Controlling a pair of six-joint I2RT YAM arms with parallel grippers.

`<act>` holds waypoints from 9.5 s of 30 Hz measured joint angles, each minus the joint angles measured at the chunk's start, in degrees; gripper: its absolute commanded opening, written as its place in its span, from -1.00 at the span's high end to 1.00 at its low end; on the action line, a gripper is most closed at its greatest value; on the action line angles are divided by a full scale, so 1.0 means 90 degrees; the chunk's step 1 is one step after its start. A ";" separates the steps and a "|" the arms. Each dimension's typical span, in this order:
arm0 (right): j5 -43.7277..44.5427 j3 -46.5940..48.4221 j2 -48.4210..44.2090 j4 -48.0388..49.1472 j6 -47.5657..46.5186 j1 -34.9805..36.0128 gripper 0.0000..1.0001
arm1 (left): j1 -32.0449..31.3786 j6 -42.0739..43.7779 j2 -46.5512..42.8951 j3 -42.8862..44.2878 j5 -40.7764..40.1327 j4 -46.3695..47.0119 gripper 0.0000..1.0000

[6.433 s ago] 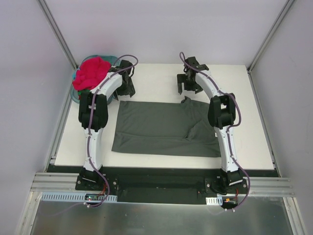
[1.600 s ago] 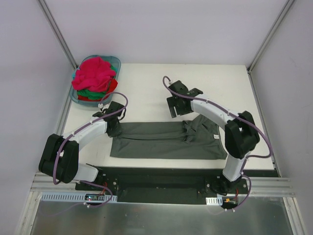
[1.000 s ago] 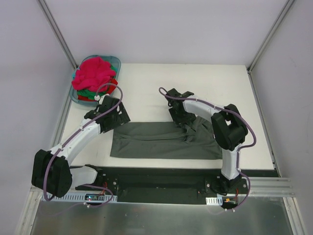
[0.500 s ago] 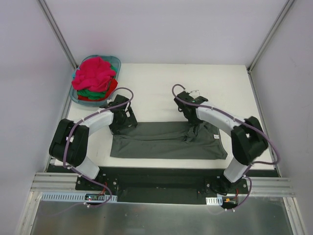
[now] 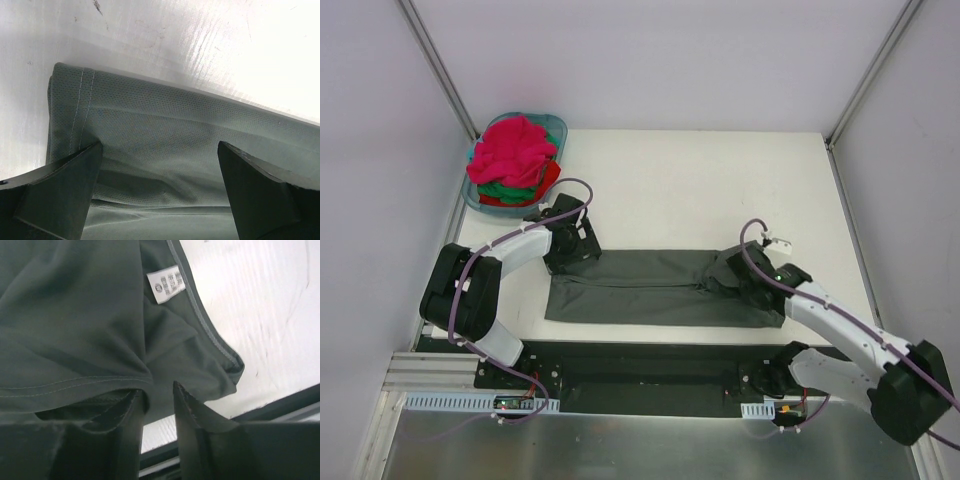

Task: Fold and stack the t-shirts
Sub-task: Fold the other side of the tshirt into a rectangle, then rotate the tshirt 90 degrees, then grab the bottom of the folded rectangular tshirt with both arms, then fold the folded rectangular tshirt in 1/3 of the way

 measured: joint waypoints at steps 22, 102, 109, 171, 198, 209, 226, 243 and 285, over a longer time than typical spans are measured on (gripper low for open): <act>-0.2577 0.1202 0.1229 0.1838 -0.1212 -0.0138 -0.92 | 0.0002 0.0007 -0.0036 -0.0027 0.0010 0.0015 -0.98; -0.5926 1.1086 1.0093 0.2370 -0.1654 -0.2732 -0.92 | -0.2545 -0.2506 0.0755 -0.0010 0.2548 0.2222 -0.98; -0.5683 1.1205 1.0044 0.2186 -0.2225 -0.2550 -0.92 | -0.2650 -0.2385 0.0532 0.0036 0.2365 0.1940 -0.98; -0.2659 0.0277 0.2268 0.2786 -0.3065 0.3589 0.66 | -0.1902 -0.1132 -0.2817 -0.2990 0.1695 0.1401 1.00; -0.2278 0.1974 0.1443 0.1100 -0.3283 0.2171 0.95 | -0.1666 -0.0933 -0.2178 -0.0296 0.0658 0.1219 1.00; -0.2577 0.2776 0.2557 0.1316 -0.4233 0.0508 0.99 | -0.1061 -0.0568 -0.0240 0.1217 0.0884 0.1615 1.00; -0.2875 0.3827 0.4146 0.1889 -0.4779 -0.0760 0.99 | -0.0359 0.0051 0.2288 0.3218 0.2069 0.1761 1.00; -0.2514 0.4707 0.4813 0.1982 -0.4835 -0.0984 -0.92 | -0.0146 0.0277 0.2314 0.3298 0.2475 0.1729 -0.98; -0.3538 0.3847 0.4199 0.3031 -0.5270 -0.0874 -0.92 | 0.0726 0.0172 -0.1010 -0.0357 0.2339 0.1761 -0.98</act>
